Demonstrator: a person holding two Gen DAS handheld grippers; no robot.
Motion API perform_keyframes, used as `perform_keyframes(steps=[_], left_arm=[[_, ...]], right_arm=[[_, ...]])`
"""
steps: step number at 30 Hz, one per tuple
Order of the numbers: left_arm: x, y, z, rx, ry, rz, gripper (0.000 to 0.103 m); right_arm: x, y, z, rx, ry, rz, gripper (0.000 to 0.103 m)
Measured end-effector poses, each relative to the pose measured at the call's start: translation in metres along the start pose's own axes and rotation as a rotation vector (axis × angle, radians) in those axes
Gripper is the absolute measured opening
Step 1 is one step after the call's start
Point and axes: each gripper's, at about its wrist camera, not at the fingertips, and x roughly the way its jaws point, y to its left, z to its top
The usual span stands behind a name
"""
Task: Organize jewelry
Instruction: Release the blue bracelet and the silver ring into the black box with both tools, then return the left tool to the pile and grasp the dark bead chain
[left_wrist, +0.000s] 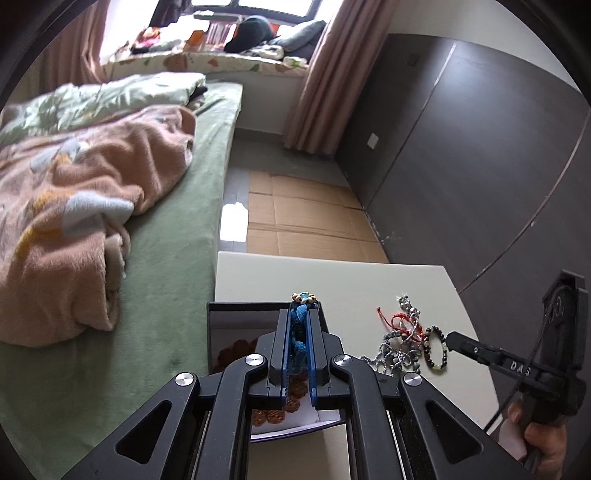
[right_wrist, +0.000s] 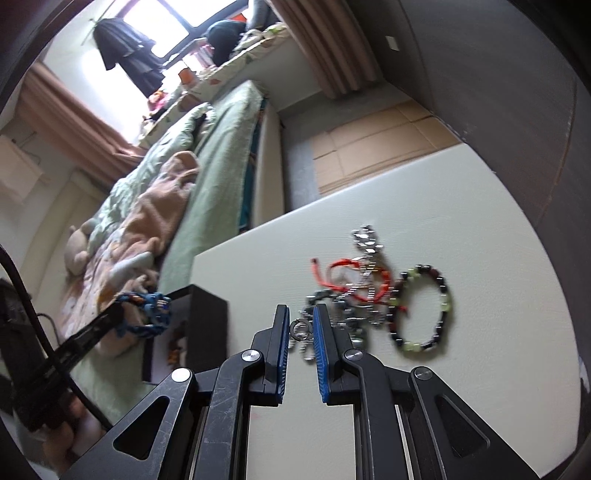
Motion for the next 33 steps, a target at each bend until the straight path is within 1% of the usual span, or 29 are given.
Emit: perform_keyframes(steps=[1, 3, 4, 5, 6, 7, 10, 15, 19, 26, 28, 29, 30, 31, 32, 33], left_arm=[[0.002, 0.004, 0.001, -0.023, 0.014, -0.009, 0.012], [0.003, 0.011, 0.001, -0.054, 0.026, -0.008, 0.029], [0.002, 0.013, 0.002, -0.060, 0.022, -0.005, 0.051], [0.000, 0.014, 0.002, -0.064, 0.015, -0.002, 0.069], [-0.004, 0.015, 0.003, -0.070, -0.003, -0.003, 0.072], [-0.009, 0.017, 0.003, -0.077, -0.024, -0.004, 0.072], [-0.013, 0.022, 0.005, -0.099, -0.036, 0.011, 0.072], [-0.011, 0.030, 0.006, -0.125, -0.013, 0.018, 0.072], [-0.014, 0.031, 0.007, -0.124, -0.022, 0.025, 0.072], [-0.018, 0.041, 0.009, -0.150, -0.027, 0.022, 0.072], [-0.020, 0.043, 0.009, -0.161, -0.029, 0.021, 0.072], [-0.020, 0.044, 0.009, -0.168, -0.030, 0.020, 0.072], [-0.021, 0.044, 0.008, -0.169, -0.029, 0.020, 0.072], [-0.020, 0.043, 0.008, -0.169, -0.028, 0.020, 0.072], [-0.020, 0.043, 0.008, -0.168, -0.027, 0.021, 0.072], [-0.019, 0.041, 0.008, -0.164, -0.022, 0.024, 0.072]], right_arm=[[0.000, 0.005, -0.001, -0.007, -0.001, 0.011, 0.015], [0.001, 0.012, -0.001, -0.020, 0.000, 0.031, 0.015], [0.002, 0.017, -0.002, -0.025, 0.000, 0.039, 0.015], [0.004, 0.022, -0.003, -0.034, 0.002, 0.053, 0.015], [0.004, 0.025, -0.005, -0.039, 0.004, 0.063, 0.015], [0.005, 0.030, -0.006, -0.046, 0.006, 0.075, 0.015], [0.009, 0.042, -0.009, -0.064, 0.009, 0.109, 0.015], [0.015, 0.066, -0.012, -0.100, 0.010, 0.165, 0.015], [0.024, 0.084, -0.015, -0.128, 0.024, 0.186, 0.015], [0.042, 0.110, -0.025, -0.162, 0.065, 0.217, 0.015], [0.047, 0.113, -0.027, -0.163, 0.066, 0.208, 0.015], [0.052, 0.113, -0.026, -0.160, 0.081, 0.200, 0.018], [0.055, 0.112, -0.027, -0.153, 0.097, 0.196, 0.026], [0.056, 0.109, -0.027, -0.141, 0.108, 0.194, 0.031], [0.056, 0.105, -0.027, -0.127, 0.109, 0.188, 0.037], [0.054, 0.101, -0.026, -0.115, 0.100, 0.178, 0.040]])
